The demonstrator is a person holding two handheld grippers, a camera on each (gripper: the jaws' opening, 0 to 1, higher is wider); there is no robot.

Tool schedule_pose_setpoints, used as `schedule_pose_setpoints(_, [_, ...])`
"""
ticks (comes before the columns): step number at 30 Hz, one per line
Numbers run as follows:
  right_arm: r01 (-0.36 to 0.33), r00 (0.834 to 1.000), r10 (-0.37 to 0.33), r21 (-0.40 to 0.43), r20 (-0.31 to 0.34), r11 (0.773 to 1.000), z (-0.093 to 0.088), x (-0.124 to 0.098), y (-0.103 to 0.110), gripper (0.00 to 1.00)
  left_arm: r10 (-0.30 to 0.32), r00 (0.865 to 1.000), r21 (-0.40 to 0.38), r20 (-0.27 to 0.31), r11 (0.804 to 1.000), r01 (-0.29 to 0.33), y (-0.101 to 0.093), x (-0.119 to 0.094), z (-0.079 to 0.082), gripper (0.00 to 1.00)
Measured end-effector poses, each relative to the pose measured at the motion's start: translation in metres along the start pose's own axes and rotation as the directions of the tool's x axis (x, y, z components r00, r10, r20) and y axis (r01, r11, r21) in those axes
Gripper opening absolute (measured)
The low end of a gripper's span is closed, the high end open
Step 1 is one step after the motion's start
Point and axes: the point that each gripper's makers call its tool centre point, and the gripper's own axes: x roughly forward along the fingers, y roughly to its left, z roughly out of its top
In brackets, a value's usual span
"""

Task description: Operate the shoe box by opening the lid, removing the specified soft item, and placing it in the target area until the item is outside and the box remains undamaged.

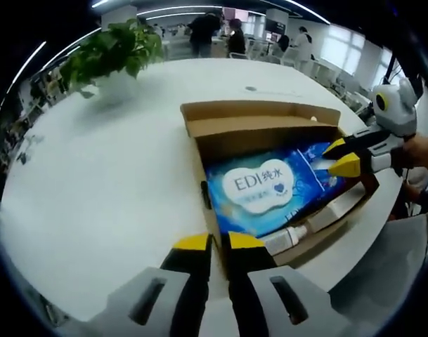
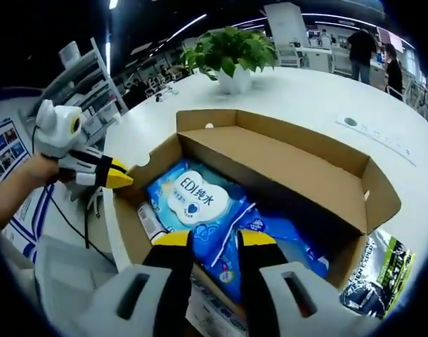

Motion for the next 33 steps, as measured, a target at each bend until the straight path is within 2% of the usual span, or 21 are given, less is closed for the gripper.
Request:
schedule_pose_setpoints(15, [0.031, 0.998, -0.032, -0.021, -0.062, 0.999, -0.008, 0.023, 0.000, 0.22, -0.008, 1.000, -0.021, 0.010, 1.000, 0.008, 0.000, 0.001, -0.001, 0.05])
schedule_pose_setpoints(23, [0.048, 0.996, -0.048, 0.001, -0.081, 0.999, -0.008, 0.032, 0.000, 0.22, -0.009, 1.000, -0.022, 0.013, 1.000, 0.009, 0.000, 0.001, -0.001, 0.05])
schedule_pose_setpoints(29, [0.063, 0.995, -0.060, 0.034, -0.078, 0.997, -0.005, 0.038, 0.000, 0.15, -0.010, 1.000, -0.025, 0.015, 1.000, 0.011, 0.000, 0.002, -0.002, 0.05])
schedule_pose_setpoints(33, [0.109, 0.989, -0.110, -0.011, -0.096, 0.994, -0.008, 0.039, -0.010, 0.03, -0.011, 1.000, -0.028, 0.016, 1.000, 0.011, 0.000, 0.002, -0.002, 0.05])
